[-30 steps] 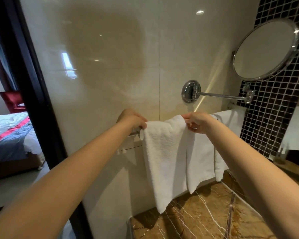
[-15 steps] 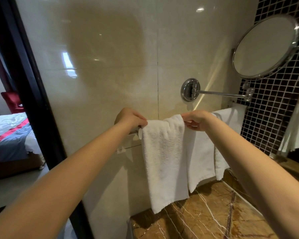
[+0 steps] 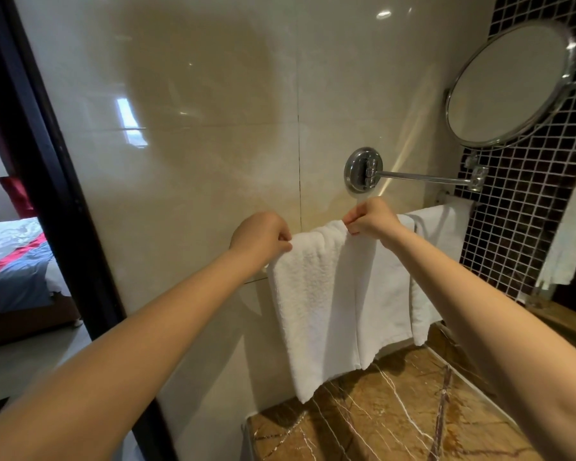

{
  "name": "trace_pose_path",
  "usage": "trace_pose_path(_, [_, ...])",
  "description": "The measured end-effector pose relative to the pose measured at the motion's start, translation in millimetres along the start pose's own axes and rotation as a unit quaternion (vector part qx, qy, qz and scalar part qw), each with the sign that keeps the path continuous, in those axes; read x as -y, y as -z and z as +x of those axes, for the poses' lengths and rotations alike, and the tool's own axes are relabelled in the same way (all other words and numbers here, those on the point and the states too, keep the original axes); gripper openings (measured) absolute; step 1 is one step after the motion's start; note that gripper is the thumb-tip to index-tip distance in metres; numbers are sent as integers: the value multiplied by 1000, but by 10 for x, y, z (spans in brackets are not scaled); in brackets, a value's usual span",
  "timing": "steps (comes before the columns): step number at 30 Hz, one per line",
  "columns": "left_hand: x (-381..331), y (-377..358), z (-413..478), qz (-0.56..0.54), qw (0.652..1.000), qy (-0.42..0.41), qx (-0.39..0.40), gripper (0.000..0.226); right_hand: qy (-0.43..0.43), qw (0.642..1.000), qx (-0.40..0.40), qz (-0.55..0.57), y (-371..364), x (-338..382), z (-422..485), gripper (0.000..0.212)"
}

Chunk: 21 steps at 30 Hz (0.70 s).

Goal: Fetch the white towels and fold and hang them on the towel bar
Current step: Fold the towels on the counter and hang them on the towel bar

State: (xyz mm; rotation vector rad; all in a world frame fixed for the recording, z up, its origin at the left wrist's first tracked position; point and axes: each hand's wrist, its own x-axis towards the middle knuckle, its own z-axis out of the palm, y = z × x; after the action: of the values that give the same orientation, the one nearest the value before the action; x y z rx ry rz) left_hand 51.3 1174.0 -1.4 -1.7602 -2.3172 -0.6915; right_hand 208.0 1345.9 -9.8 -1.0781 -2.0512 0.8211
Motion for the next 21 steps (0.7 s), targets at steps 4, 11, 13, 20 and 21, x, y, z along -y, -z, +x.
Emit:
trace_pose_path(4, [22, 6, -11, 31, 999, -19, -3, 21, 3, 999, -33, -18, 44, 20, 19, 32])
trace_pose_path(11, [28, 33, 31, 84, 996, -40, 1, 19, 36, 991, -111, -63, -68, -55, -42, 23])
trace_pose_path(13, [17, 27, 49, 110, 993, -44, 5, 18, 81, 987, -95, -104, -83, -64, -102, 27])
trace_pose_path(20, [50, -352, -438, 98, 950, -192, -225, 16, 121, 977, -176, 6, -365, -478, -606, 13])
trace_pose_path(21, [83, -465, -556, 91, 948, -198, -234, 17, 104, 980, -169, 29, -430, -605, -687, 12])
